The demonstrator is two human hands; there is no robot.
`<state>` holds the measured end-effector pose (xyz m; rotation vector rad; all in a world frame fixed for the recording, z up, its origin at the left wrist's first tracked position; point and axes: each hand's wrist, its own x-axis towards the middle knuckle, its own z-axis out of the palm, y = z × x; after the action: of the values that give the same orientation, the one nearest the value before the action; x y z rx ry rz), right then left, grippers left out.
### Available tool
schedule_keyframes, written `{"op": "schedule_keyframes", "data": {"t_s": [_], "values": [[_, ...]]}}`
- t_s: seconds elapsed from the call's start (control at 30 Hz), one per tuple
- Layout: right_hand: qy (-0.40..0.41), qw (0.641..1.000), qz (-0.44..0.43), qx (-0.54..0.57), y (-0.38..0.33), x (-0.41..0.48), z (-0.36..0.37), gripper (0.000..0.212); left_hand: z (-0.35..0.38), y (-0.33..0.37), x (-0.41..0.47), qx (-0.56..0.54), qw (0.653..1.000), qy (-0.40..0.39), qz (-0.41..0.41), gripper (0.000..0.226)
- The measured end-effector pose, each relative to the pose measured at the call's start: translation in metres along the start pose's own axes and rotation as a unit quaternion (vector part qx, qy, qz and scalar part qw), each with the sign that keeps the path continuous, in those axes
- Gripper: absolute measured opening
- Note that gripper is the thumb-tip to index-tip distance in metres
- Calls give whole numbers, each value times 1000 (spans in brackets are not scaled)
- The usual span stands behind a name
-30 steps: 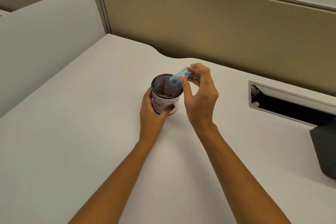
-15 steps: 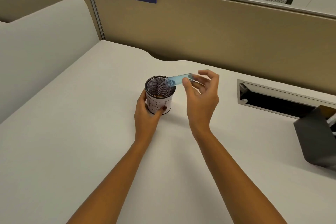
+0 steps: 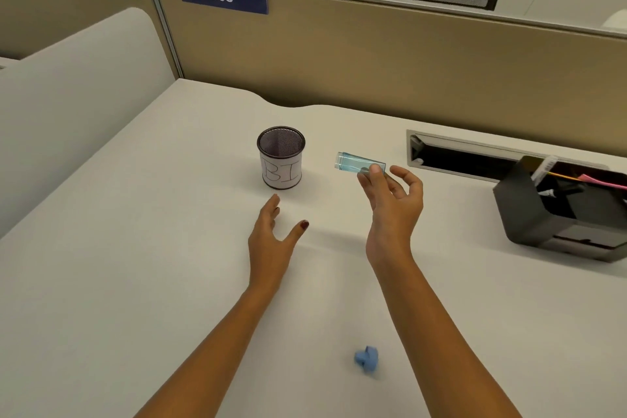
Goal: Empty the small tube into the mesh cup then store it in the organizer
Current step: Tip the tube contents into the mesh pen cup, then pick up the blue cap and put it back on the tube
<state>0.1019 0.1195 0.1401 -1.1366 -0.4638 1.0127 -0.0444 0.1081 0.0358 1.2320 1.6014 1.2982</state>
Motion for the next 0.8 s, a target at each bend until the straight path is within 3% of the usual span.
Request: {"op": "schedule_keyframes", "data": {"t_s": [0.27,0.53,0.63,0.8], "values": [[34,999,-1,-18,-14,-52,-61,27,10,14,-81,39,989,-141,38,44],[66,997,11,-25,-11,-90,-112,28,17,11,-140,129,930,-323,123,35],[77,997,15,-28,-8,-98,-126,29,21,12,-147,167,911,-359,115,36],[83,996,24,-33,-5,-111,-142,29,26,8,-155,241,894,-350,141,29]]}}
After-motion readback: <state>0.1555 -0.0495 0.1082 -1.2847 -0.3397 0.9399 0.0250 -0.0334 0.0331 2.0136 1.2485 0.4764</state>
